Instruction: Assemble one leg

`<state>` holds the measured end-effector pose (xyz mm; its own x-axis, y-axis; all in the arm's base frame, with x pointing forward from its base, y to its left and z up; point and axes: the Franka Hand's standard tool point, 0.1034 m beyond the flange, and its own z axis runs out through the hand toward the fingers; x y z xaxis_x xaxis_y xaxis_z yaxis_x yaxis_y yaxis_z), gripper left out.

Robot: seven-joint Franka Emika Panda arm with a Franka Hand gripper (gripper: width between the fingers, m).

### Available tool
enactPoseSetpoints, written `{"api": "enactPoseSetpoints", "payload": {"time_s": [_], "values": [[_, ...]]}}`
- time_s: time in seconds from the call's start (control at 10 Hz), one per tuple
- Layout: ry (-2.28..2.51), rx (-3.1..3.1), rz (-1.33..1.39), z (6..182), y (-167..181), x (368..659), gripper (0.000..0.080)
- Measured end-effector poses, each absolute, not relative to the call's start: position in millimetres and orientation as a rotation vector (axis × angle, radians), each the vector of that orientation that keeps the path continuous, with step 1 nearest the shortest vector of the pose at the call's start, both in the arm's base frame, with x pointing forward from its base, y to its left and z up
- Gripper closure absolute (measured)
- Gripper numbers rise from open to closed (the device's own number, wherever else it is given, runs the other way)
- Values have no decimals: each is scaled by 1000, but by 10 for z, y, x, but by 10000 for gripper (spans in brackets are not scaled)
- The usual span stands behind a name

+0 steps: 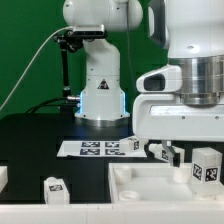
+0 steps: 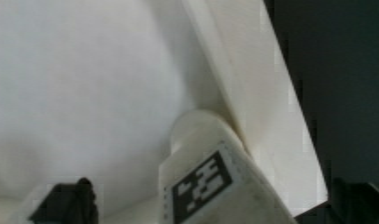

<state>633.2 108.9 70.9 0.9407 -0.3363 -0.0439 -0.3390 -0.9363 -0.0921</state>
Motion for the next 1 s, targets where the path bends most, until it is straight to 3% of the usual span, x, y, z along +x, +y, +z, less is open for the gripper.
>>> {"api": "enactPoseSetpoints", "payload": {"time_s": [0.2,0.4,0.5,0.6,0.7,0.8,1.0], "values": [[-86,-3078,1,740,1057,6380,150],[-62,-3077,-7,751,1040,6406,150],[-49,-3077,-7,752,1037,6407,240],[36,-3077,-4,752,1039,6407,423],[133,-3073,0,751,1041,6406,423],[257,-3065,4,751,1043,6406,514],[420,-3047,9,751,1046,6406,514]]}}
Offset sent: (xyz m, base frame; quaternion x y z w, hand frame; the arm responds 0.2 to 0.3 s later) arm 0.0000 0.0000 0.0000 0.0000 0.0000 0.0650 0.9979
